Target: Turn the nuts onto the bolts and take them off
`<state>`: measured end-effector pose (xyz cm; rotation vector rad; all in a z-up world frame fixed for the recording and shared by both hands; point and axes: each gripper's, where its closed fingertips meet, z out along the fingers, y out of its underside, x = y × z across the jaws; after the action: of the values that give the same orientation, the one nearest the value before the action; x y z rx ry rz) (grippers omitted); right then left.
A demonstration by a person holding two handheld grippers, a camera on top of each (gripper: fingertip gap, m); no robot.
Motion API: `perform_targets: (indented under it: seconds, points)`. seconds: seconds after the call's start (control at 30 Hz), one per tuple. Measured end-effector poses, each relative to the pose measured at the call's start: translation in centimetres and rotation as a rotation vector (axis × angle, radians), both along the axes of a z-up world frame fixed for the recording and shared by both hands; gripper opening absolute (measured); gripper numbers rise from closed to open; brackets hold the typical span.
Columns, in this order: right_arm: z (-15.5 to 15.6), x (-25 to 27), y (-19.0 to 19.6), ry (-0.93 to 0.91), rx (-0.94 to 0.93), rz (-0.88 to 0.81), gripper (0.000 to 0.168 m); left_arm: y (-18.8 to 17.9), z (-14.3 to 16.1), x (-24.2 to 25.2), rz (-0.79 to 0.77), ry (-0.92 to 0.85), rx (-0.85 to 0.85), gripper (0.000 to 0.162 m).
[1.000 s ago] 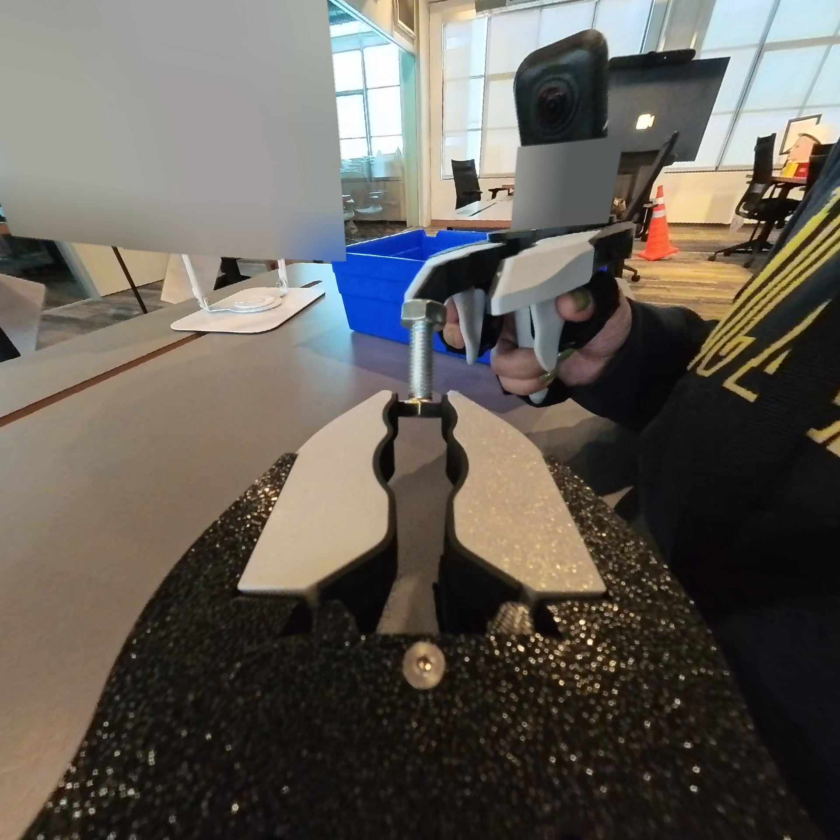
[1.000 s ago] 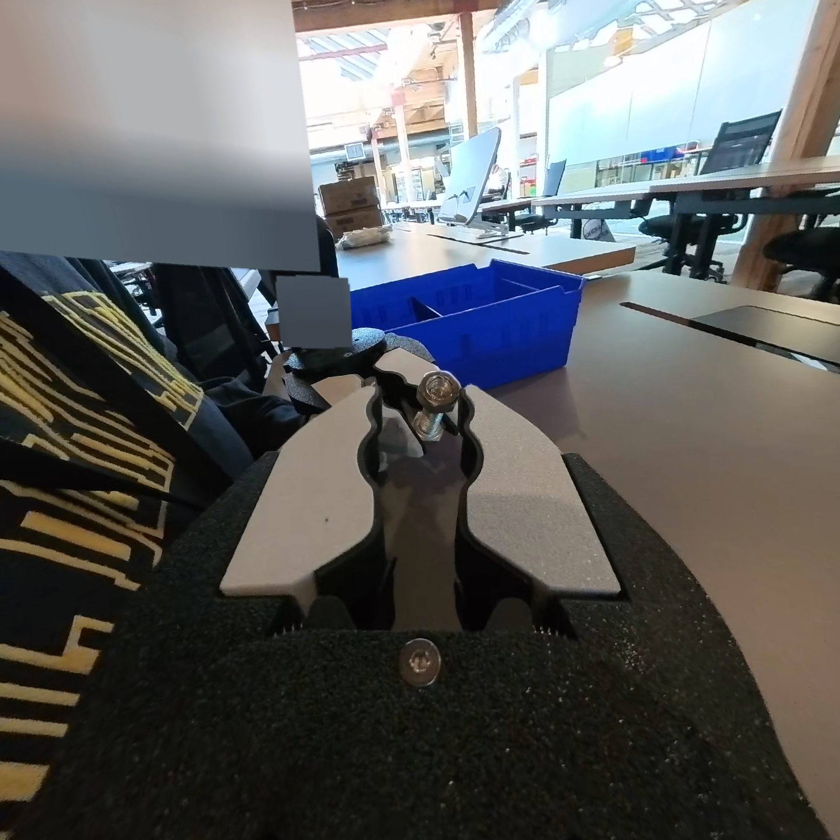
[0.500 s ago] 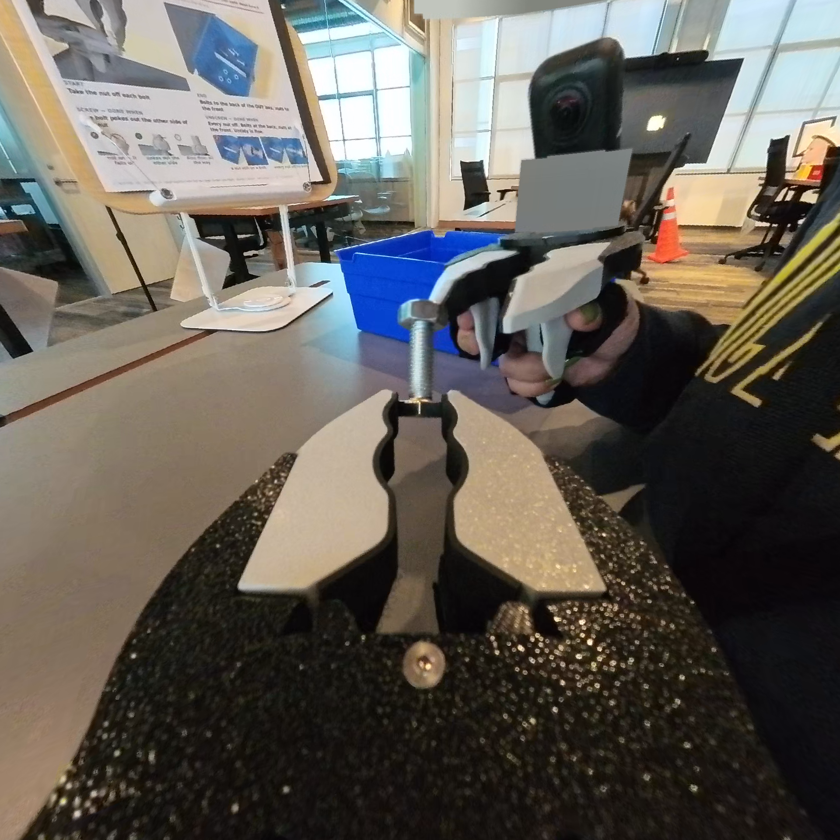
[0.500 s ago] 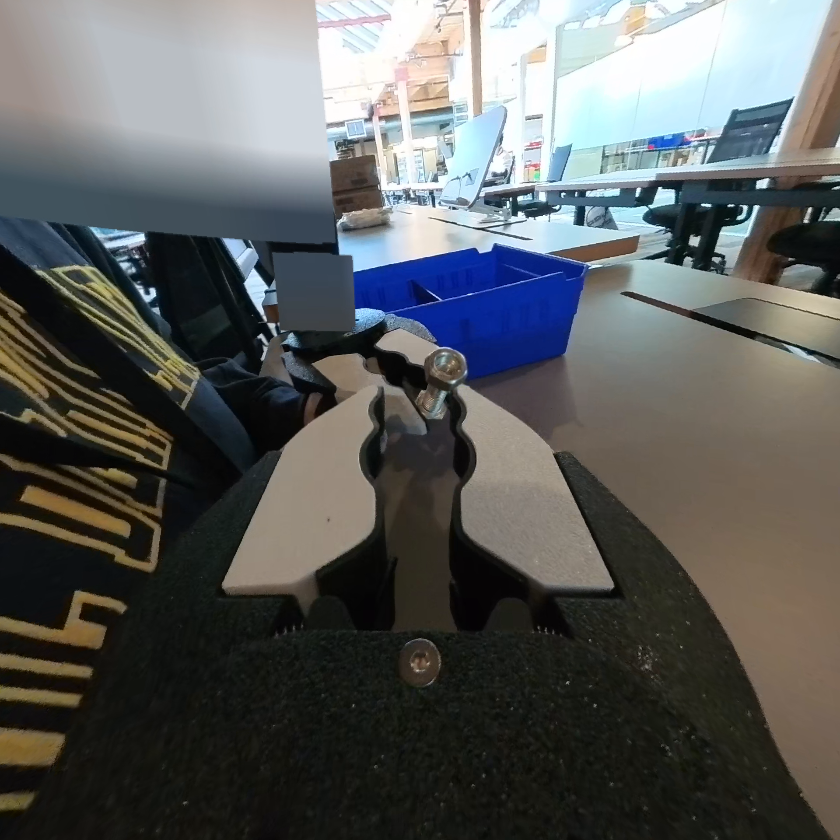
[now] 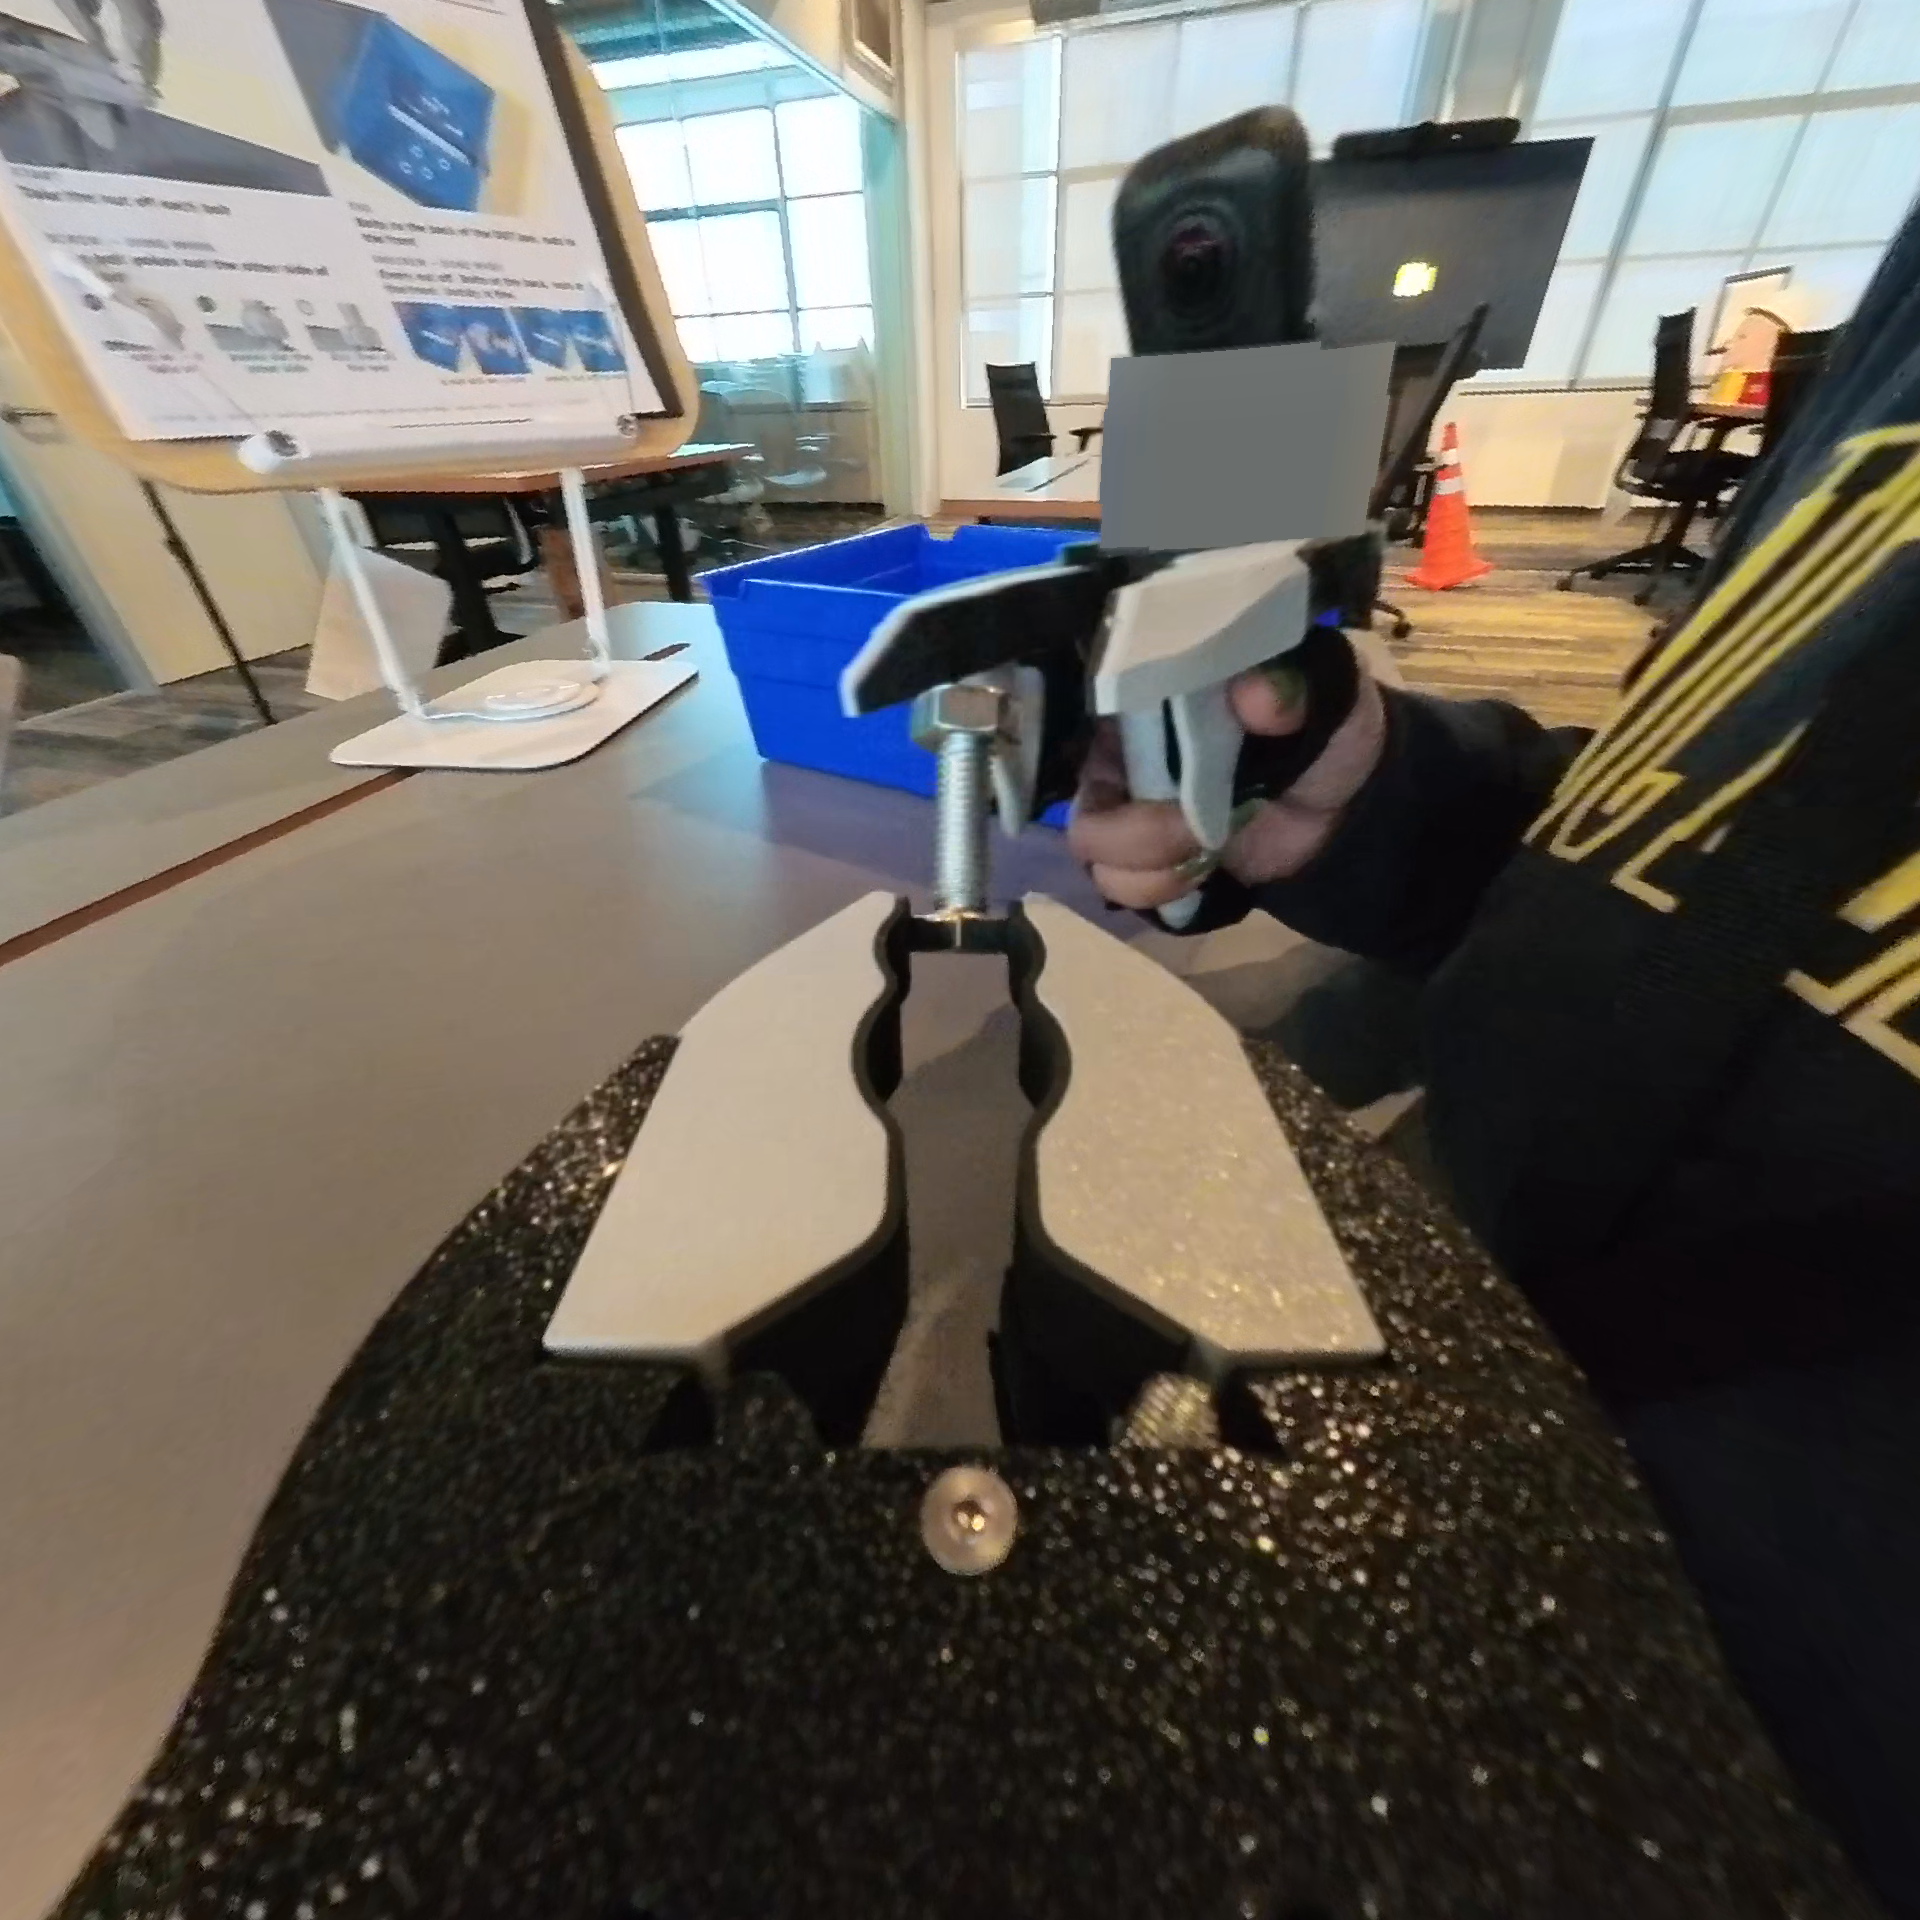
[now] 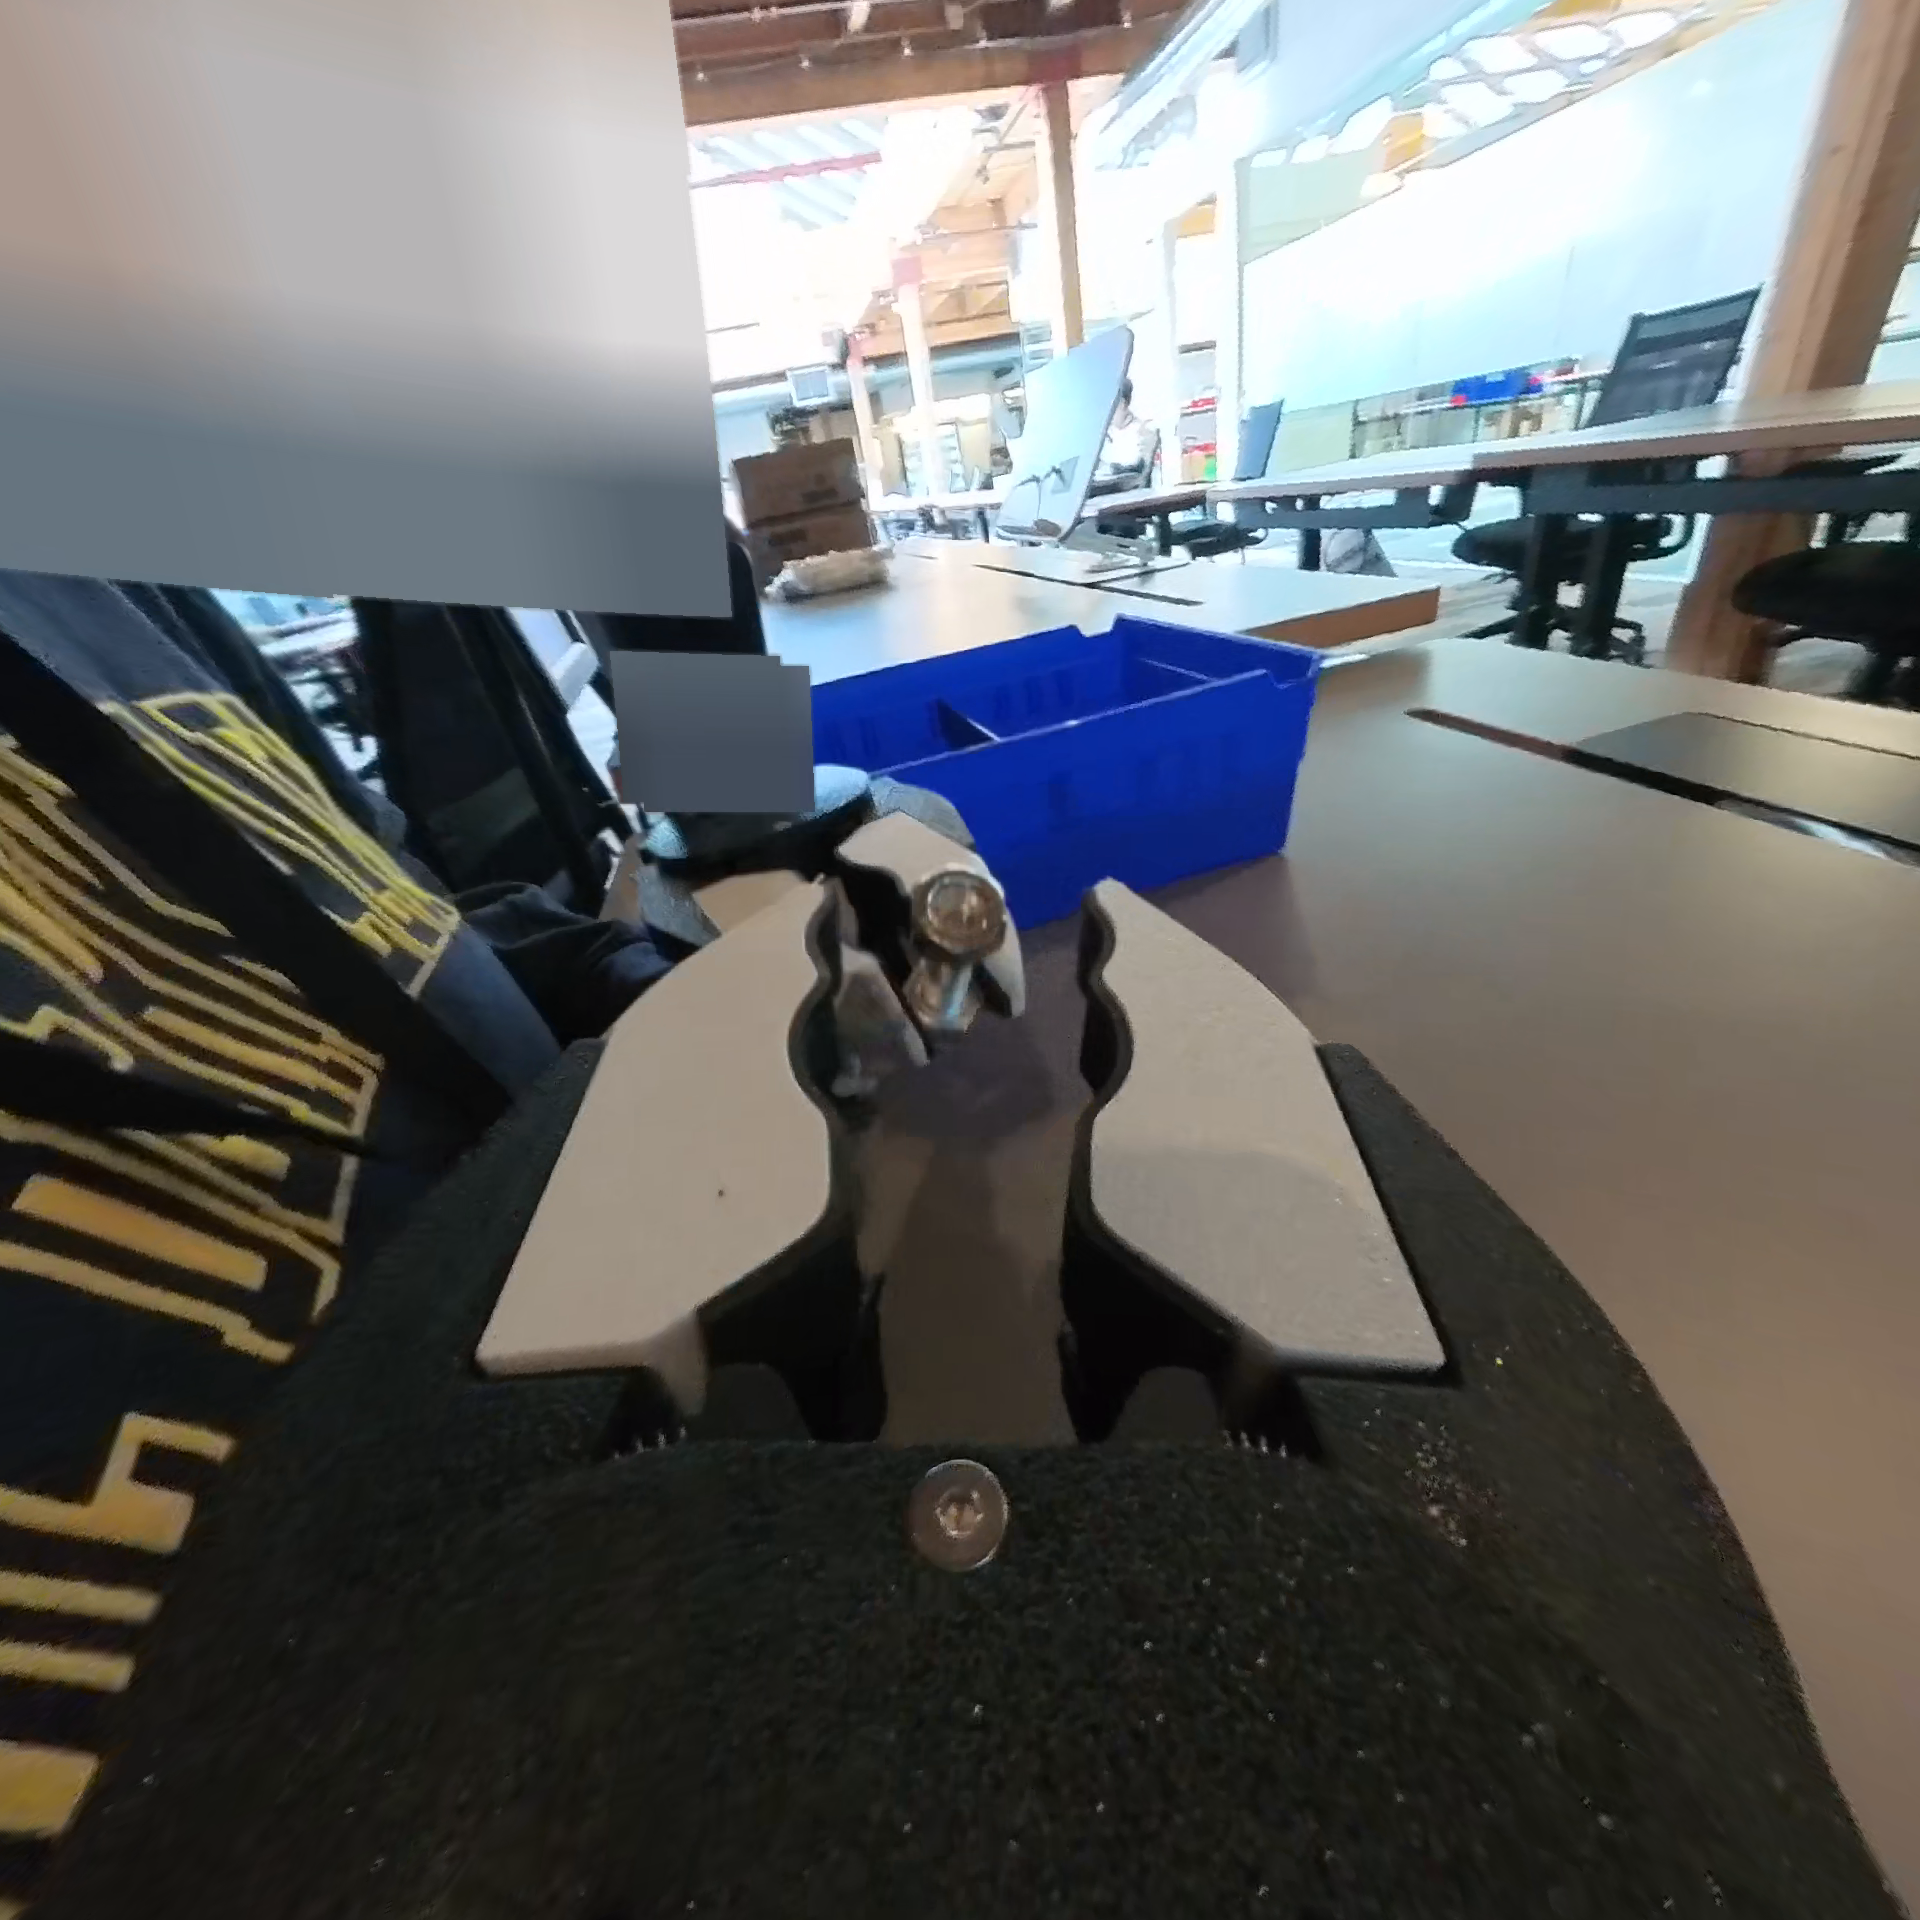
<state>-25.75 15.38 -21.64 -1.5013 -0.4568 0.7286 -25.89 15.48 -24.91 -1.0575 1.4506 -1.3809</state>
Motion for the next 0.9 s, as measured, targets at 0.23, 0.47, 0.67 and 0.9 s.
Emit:
perform_targets:
  seconds: [0.23,0.47,0.67,0.9]
  points:
    - [-0.7,-0.7,-0.8,-0.065,0.020,0.039,0.033,0.6,0.6,-0.3,0.031,-0.026,-0.004,0.017]
    - [0.0,-1.4,0.0,-0.040,0.045,0.040,0.051,-0.2,0.7,-0.3,-0.014,-0.026,-0.009,0.017]
    - [-0.4,-0.2,-1.0,-0.025,0.072,0.014,0.046,0.8,1.0,-0.6,0.030,-0.038,-0.009,0.017]
    - [-0.3,-3.2,-0.6,-0.072,0.095,0.110,0.064,-0.2,0.3,-0.2,-0.008,-0.003,0.018,0.017]
